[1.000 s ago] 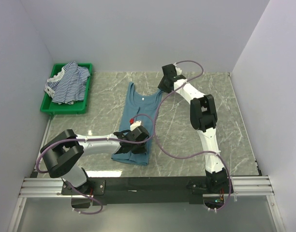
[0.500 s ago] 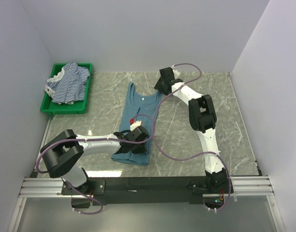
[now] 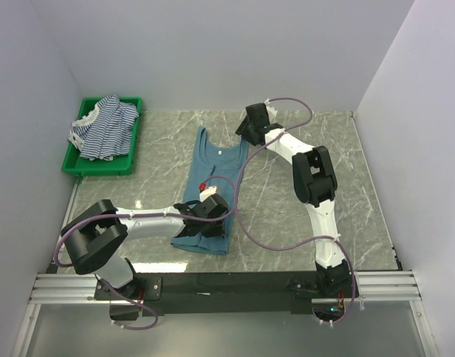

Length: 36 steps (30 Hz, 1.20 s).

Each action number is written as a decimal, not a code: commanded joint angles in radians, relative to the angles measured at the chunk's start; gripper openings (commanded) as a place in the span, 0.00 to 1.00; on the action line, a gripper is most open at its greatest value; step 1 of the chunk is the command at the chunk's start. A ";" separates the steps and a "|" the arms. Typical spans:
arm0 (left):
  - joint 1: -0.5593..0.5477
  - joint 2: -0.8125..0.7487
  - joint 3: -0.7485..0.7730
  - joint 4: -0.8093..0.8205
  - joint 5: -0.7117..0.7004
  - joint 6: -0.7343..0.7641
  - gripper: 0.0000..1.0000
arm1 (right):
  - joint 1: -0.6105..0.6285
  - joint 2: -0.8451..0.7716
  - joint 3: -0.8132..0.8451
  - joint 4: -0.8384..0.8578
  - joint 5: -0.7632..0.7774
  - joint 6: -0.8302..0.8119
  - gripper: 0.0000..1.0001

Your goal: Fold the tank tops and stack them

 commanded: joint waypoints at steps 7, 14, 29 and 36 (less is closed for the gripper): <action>-0.001 -0.019 -0.012 -0.014 0.023 0.028 0.10 | 0.018 -0.064 0.039 0.048 0.005 0.003 0.57; 0.000 -0.027 -0.012 -0.022 0.018 0.029 0.10 | 0.015 0.002 0.048 0.071 -0.035 0.019 0.57; 0.011 0.015 0.077 -0.022 0.038 0.046 0.15 | -0.050 0.132 0.191 -0.007 -0.164 0.054 0.58; 0.072 0.070 0.234 -0.023 0.083 0.100 0.18 | -0.108 0.227 0.352 0.023 -0.326 0.043 0.67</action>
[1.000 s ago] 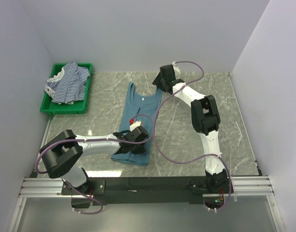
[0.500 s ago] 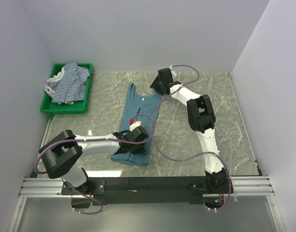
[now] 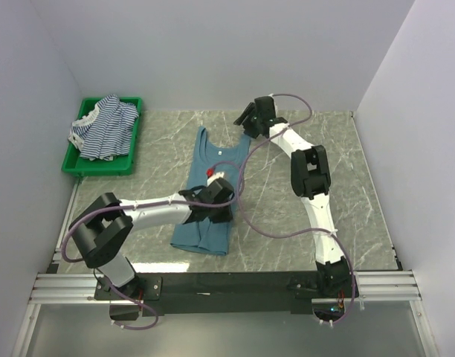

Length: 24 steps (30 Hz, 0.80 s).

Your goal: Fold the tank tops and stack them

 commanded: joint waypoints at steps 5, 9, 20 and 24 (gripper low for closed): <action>0.061 0.023 0.159 -0.022 0.013 0.073 0.21 | -0.055 -0.005 0.105 0.094 -0.158 -0.034 0.71; 0.139 -0.104 0.087 -0.050 -0.041 0.047 0.26 | -0.063 -0.139 0.060 0.068 -0.095 -0.080 0.74; 0.226 -0.469 -0.123 -0.455 -0.274 -0.241 0.45 | 0.137 -0.794 -0.769 0.030 0.105 -0.095 0.72; 0.231 -0.596 -0.179 -0.582 -0.280 -0.321 0.52 | 0.285 -1.014 -1.117 -0.001 0.195 -0.051 0.71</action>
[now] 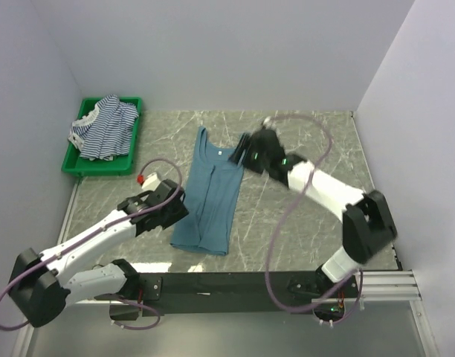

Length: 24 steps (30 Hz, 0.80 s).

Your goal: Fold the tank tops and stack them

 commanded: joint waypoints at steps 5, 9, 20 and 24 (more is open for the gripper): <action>0.021 -0.128 -0.122 -0.205 0.014 -0.132 0.58 | 0.232 -0.343 -0.466 -0.069 0.077 0.169 0.68; 0.059 -0.144 -0.170 -0.159 0.051 -0.071 0.59 | 0.376 -0.421 -0.636 -0.054 0.073 0.292 0.68; 0.118 -0.153 -0.271 -0.064 0.173 -0.069 0.58 | 0.624 -0.315 -0.652 0.048 0.166 0.567 0.67; 0.119 -0.159 -0.298 -0.047 0.191 -0.094 0.57 | 0.650 -0.296 -0.663 0.067 0.174 0.633 0.67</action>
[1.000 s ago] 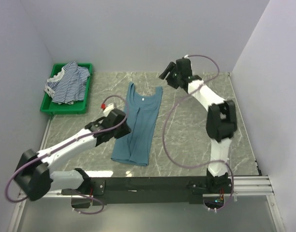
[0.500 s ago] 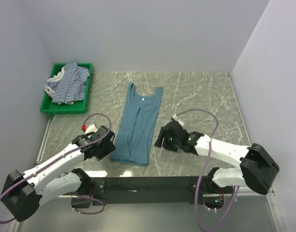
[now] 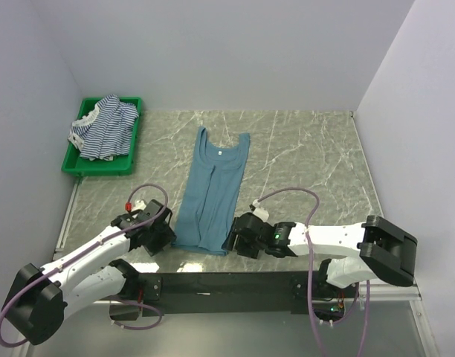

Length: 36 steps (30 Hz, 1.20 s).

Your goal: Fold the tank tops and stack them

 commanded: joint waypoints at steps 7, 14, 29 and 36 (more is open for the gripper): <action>0.005 -0.036 -0.045 0.073 0.037 -0.046 0.53 | 0.047 0.037 -0.007 0.041 0.069 0.175 0.62; 0.005 -0.029 -0.077 0.117 0.032 -0.041 0.51 | 0.058 0.105 0.038 0.023 0.096 0.184 0.56; 0.002 -0.040 -0.116 0.191 0.100 0.010 0.05 | 0.056 0.174 0.067 -0.052 0.093 0.066 0.19; -0.126 -0.111 -0.079 0.136 0.109 -0.032 0.00 | 0.056 0.045 0.038 -0.187 0.102 -0.020 0.10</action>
